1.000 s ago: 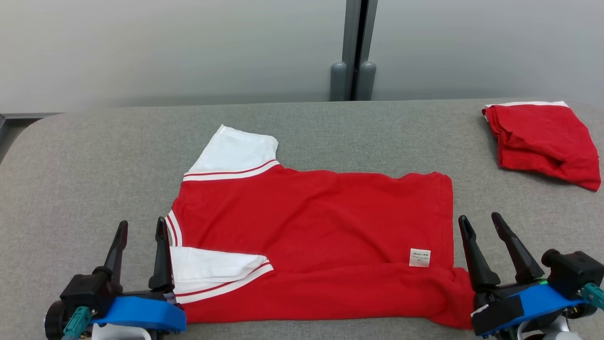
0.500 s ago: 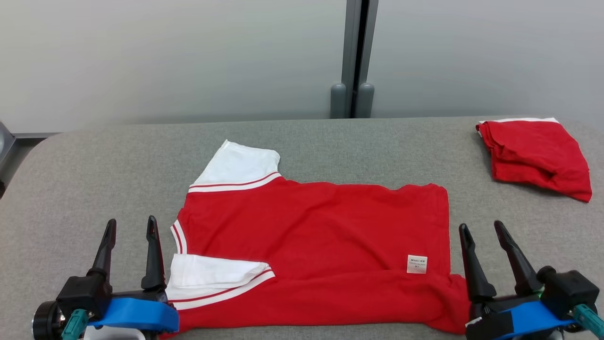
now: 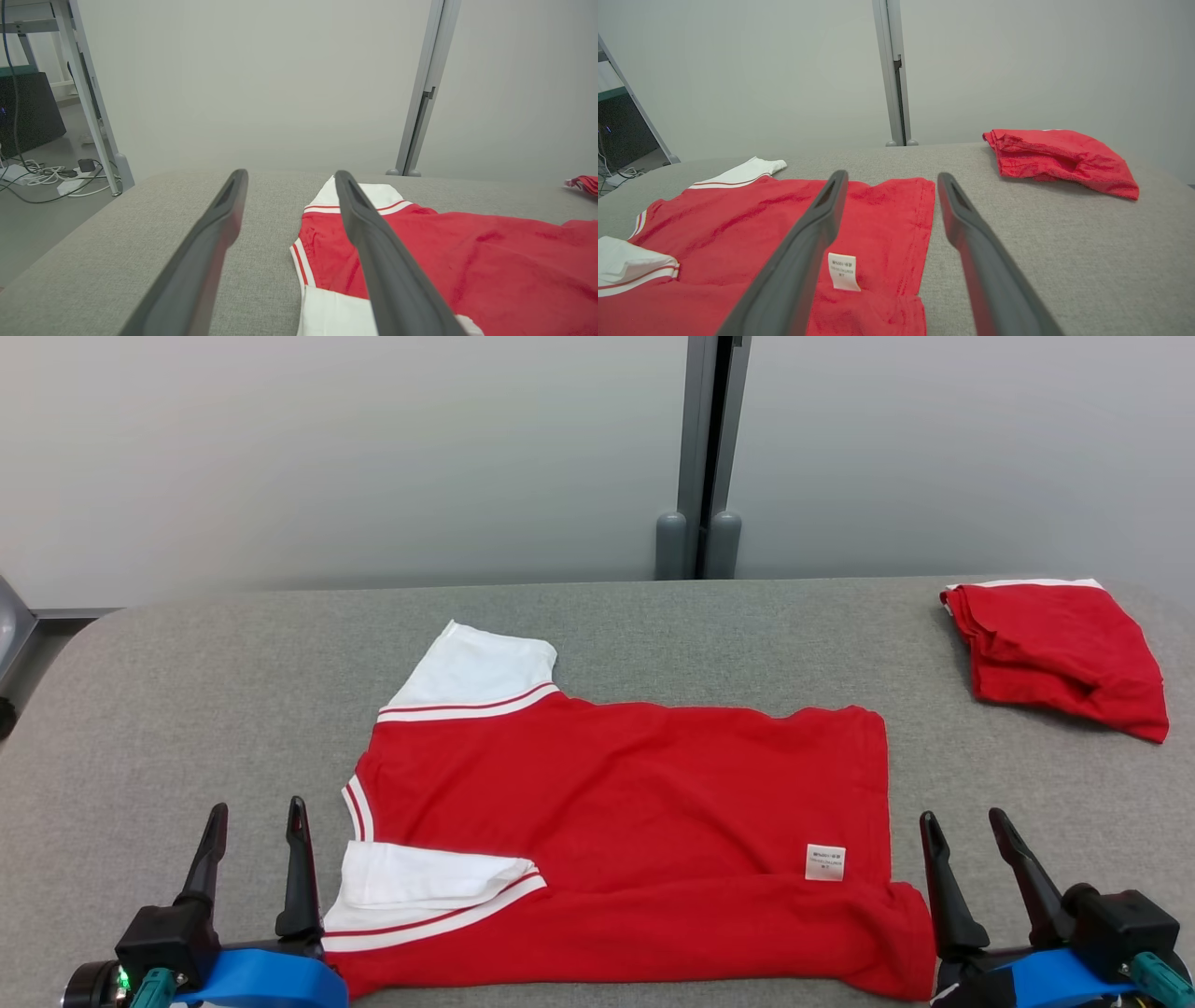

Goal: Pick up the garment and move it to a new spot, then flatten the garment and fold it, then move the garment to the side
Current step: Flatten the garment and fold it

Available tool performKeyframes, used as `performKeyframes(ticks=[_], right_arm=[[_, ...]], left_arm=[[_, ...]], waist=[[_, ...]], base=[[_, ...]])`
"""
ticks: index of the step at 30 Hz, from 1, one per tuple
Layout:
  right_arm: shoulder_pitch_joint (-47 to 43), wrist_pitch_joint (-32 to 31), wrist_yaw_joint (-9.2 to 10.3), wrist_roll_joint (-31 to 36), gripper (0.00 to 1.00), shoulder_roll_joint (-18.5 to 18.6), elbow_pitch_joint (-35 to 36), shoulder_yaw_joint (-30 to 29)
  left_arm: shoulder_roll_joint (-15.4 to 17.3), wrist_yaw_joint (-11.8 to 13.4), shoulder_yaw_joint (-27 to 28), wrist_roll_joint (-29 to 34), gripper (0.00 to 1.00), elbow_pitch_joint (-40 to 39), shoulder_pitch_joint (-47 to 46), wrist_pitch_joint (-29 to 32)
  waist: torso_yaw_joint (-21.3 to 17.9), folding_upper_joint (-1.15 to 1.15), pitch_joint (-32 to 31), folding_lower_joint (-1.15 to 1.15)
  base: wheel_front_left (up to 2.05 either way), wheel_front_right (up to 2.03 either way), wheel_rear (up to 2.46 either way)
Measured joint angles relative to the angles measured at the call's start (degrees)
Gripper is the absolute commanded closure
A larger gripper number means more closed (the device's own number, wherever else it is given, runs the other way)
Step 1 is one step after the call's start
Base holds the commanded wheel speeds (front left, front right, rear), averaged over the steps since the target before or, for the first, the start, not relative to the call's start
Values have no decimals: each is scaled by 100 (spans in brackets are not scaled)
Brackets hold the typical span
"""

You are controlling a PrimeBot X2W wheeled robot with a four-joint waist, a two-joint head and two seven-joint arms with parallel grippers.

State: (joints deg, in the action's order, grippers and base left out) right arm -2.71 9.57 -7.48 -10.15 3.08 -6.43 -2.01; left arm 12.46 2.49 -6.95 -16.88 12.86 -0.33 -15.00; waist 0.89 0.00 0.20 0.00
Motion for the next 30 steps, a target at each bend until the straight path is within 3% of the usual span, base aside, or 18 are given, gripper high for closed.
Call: performKeyframes(ticks=[14,24,30], right_arm=[[266,-207,0,5,0,-14,-43,-48],[1696,-879,0,43,0,369,52,92],[2529,-1333,0,-9,0,573,-37,328]], left_arm=[[103,-169,68,22,0,169,-440,2],[690,-701,10,-41,0,435,-2522,645],[988,-898,-252,-136,0,869,-3785,1198]], waist=[[-12,0,176,0],[-251,0,970,2],[-467,0,1679,2]], base=[[0,0,0],[0,0,0],[0,0,0]])
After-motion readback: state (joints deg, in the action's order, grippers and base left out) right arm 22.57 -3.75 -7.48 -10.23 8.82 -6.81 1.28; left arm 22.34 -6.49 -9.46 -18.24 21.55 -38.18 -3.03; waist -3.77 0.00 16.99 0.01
